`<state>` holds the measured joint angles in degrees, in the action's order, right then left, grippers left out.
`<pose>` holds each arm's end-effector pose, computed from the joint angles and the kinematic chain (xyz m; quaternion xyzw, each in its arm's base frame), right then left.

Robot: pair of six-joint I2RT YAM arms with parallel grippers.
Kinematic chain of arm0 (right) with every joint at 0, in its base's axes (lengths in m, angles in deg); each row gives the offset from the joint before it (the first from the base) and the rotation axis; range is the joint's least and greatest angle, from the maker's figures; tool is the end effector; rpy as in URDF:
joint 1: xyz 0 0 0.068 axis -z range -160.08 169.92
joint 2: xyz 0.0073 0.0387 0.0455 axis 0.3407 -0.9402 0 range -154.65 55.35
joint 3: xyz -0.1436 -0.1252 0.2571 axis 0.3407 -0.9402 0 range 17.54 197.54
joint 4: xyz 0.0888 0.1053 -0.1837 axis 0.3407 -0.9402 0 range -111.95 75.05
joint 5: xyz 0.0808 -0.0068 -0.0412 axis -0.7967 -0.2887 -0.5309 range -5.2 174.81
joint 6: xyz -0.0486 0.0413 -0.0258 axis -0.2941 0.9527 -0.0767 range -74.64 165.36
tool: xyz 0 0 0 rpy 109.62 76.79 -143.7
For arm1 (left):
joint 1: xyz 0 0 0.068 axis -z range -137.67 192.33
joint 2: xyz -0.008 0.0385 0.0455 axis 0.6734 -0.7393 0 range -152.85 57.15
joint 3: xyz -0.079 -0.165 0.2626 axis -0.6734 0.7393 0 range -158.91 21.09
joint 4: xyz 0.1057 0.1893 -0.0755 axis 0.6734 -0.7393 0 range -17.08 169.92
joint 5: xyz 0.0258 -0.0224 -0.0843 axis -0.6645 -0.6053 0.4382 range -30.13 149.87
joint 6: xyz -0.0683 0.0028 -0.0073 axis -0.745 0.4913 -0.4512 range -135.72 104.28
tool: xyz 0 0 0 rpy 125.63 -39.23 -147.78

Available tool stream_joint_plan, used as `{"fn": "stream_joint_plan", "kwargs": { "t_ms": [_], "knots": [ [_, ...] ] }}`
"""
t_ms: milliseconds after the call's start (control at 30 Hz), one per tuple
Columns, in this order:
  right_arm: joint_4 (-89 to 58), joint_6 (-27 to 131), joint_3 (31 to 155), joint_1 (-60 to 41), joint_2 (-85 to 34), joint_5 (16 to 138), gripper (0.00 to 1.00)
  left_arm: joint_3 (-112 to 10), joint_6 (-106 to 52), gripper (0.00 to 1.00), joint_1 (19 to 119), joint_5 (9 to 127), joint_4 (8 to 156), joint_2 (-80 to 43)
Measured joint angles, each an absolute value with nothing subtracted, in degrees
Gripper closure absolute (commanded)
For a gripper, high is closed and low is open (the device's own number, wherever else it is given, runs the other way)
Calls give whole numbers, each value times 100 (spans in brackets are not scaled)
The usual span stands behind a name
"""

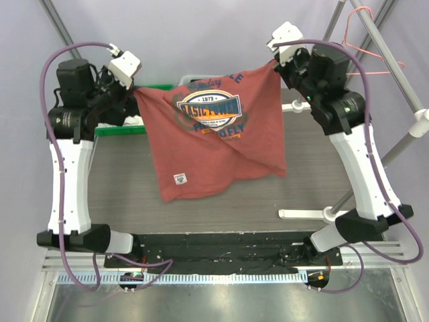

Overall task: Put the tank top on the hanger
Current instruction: Adjust the hanger at the center of the board.

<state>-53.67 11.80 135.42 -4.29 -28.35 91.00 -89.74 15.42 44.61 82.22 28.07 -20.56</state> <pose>0.2353 0.0991 0.5820 -0.3222 0.6599 -0.0948 0.6721 0.2149 -0.0298 0.5440 0.3374 0.7313 -0.0102 0.5927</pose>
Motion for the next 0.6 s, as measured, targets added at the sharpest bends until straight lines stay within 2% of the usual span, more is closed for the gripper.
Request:
{"fn": "stream_joint_plan", "kwargs": {
  "t_ms": [233, 433, 600],
  "knots": [
    [-5101, 1233, 13324, -416, -3202, 9520, 99, -9114, 1113, 100, 4450, 7581, 3329, -2368],
    [-5057, 1375, 13446, -361, -2905, 9301, 99, -9848, 991, 100, 4448, 7564, 3366, -2242],
    [-5042, 1423, 13562, -190, -2464, 9216, 99, -9988, 1015, 100, 4446, 7457, 3342, -1874]
  ]
}}
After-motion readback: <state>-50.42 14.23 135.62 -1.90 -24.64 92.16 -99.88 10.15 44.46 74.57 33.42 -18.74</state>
